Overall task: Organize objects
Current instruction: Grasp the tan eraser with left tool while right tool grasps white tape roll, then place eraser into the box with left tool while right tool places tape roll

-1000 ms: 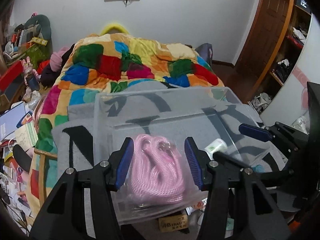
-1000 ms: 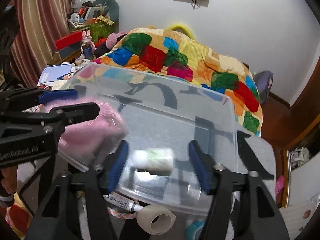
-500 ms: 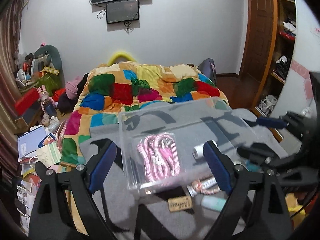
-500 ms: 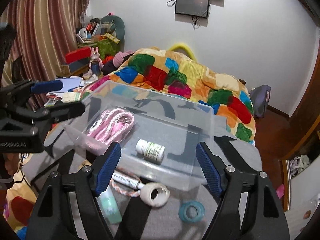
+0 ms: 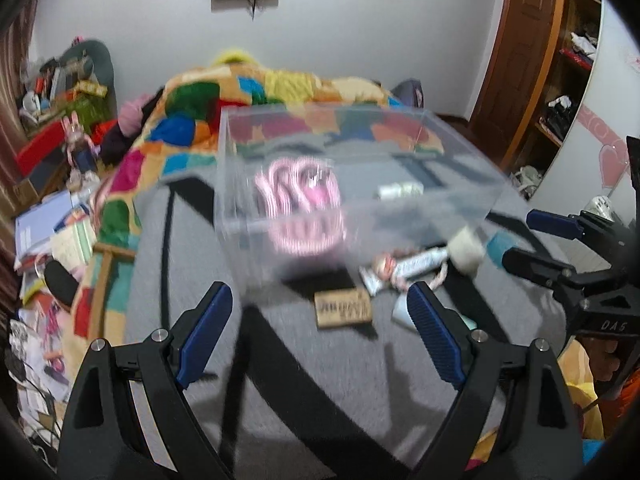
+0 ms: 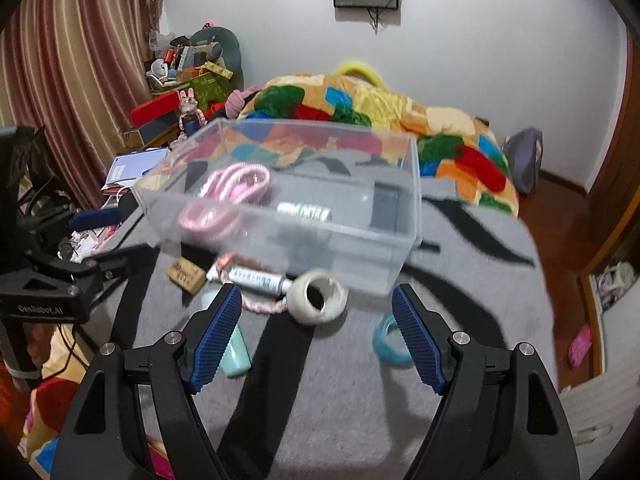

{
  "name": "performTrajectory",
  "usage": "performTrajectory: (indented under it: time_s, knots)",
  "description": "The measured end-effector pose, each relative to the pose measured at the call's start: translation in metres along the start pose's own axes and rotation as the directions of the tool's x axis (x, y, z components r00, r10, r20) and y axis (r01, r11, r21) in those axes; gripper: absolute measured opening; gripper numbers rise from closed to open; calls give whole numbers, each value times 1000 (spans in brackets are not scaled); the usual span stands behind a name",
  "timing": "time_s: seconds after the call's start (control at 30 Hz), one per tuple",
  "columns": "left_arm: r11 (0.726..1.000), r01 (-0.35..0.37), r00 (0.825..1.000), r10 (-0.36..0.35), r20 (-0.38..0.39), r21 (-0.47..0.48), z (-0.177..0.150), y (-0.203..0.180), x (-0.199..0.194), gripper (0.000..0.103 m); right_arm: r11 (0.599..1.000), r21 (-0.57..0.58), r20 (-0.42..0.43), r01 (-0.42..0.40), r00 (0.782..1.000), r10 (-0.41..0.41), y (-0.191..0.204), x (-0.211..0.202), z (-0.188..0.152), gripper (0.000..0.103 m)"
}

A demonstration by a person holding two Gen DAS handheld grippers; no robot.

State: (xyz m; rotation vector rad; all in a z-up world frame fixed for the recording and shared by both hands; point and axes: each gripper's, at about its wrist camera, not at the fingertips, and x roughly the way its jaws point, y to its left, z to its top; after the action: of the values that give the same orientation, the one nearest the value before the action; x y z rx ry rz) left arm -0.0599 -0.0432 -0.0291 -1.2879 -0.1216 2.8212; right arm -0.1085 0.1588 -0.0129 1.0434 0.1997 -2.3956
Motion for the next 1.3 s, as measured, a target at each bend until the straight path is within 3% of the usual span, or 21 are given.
performTrajectory:
  time_s: [0.1, 0.27, 0.57, 0.93, 1.3]
  knots:
    - [1000, 9, 999, -9, -45, -14, -9, 2, 15, 87, 999, 31, -34, -23, 999, 24, -6, 15, -5, 74]
    - [1000, 26, 997, -27, -74, -12, -9, -5, 33, 69, 994, 95, -71, -47, 996, 54, -16, 38, -4, 66]
    - [998, 54, 996, -52, -68, 24, -15, -14, 44, 40, 983, 155, -97, -100, 989, 116, -23, 56, -5, 36]
    - [998, 55, 998, -56, -20, -7, -14, -2, 15, 40, 990, 110, -38, -92, 995, 97, -14, 25, -3, 36]
    - [999, 45, 990, -45, 130, 3, 31, 3, -27, 40, 998, 19, 107, -53, 993, 50, -1, -17, 32, 36]
